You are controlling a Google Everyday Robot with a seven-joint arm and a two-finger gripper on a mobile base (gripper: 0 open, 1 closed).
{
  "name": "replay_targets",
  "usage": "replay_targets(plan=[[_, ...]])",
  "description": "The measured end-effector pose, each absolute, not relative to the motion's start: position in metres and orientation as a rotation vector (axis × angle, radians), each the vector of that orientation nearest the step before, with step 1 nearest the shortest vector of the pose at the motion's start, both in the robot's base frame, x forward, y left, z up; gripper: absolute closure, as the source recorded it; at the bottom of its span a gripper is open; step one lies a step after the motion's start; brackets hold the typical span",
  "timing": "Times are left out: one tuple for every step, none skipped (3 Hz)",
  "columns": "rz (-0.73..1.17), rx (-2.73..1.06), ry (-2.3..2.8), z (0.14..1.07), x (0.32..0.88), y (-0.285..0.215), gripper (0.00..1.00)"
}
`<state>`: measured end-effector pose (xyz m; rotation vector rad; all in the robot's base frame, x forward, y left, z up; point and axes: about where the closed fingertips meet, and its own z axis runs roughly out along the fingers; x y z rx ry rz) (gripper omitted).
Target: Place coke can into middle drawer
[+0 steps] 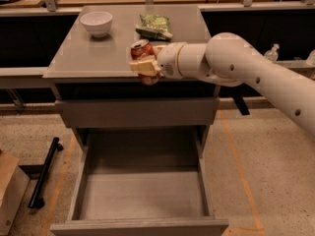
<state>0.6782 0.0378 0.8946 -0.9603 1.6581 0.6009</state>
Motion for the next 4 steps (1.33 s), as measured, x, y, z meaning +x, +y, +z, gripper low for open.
replay_targets(plan=[[0.602,-0.961,1.657,0.895,0.678,0.039,1.0],[0.62,-1.001,1.664,0.89,0.664,0.04,1.0],[0.664,-1.026,1.64,0.874,0.632,0.038,1.0],[0.745,-1.06,1.556,0.853,0.59,0.029,1.0]])
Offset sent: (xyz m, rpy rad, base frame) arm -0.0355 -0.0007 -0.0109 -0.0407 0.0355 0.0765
